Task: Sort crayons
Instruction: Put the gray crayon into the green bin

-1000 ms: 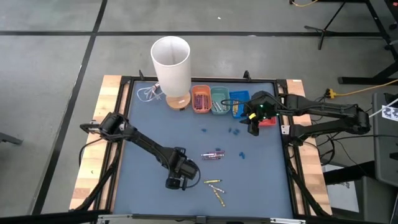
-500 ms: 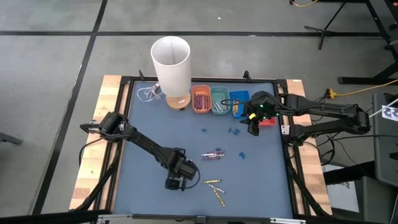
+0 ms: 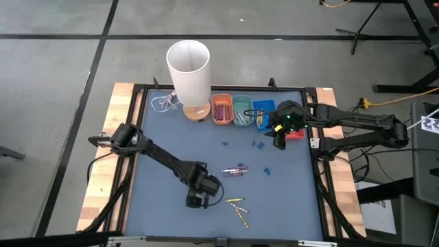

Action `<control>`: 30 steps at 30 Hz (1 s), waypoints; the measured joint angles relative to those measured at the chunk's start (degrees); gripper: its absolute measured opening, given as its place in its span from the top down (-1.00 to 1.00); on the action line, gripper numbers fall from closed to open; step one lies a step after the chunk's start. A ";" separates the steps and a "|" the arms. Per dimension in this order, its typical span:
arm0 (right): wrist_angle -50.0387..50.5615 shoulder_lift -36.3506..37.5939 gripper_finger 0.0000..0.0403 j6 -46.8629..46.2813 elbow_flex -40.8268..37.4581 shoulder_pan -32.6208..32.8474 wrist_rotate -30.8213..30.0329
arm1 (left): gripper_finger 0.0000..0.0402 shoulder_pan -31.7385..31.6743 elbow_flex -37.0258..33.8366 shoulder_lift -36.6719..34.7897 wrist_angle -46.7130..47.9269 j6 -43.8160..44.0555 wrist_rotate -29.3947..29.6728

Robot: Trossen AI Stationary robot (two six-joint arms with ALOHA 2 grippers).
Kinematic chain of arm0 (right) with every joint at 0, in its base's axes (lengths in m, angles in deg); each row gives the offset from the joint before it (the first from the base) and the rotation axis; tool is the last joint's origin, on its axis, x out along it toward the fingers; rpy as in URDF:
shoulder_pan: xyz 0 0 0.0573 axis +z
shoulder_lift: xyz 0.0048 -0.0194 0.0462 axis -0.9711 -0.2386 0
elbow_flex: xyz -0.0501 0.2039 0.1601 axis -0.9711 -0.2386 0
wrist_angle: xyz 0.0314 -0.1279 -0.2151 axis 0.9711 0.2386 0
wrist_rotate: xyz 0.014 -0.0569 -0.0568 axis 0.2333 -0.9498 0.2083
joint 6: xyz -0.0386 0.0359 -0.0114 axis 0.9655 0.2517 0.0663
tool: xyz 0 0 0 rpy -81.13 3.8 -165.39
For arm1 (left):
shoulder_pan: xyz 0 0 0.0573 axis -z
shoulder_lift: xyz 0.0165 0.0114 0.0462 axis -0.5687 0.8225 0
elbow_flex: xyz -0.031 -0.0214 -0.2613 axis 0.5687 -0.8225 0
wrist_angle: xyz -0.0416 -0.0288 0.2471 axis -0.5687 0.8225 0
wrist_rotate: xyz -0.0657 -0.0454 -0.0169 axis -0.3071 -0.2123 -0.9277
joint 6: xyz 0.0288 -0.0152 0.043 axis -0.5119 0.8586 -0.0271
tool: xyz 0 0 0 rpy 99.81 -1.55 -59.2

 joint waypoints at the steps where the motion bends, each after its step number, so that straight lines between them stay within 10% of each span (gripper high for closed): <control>1: 0.02 0.00 0.25 0.02 0.00 -0.09 0.00 | 0.98 -0.43 0.69 0.04 -0.59 -0.08 0.72; 15: 7.65 0.09 0.25 0.07 0.00 -0.08 -4.79 | 0.97 -10.80 6.30 0.04 -14.99 2.48 2.45; 30: 16.13 0.09 0.25 0.08 0.00 -0.08 -13.46 | 0.96 -23.05 6.38 -0.07 -39.91 8.85 20.21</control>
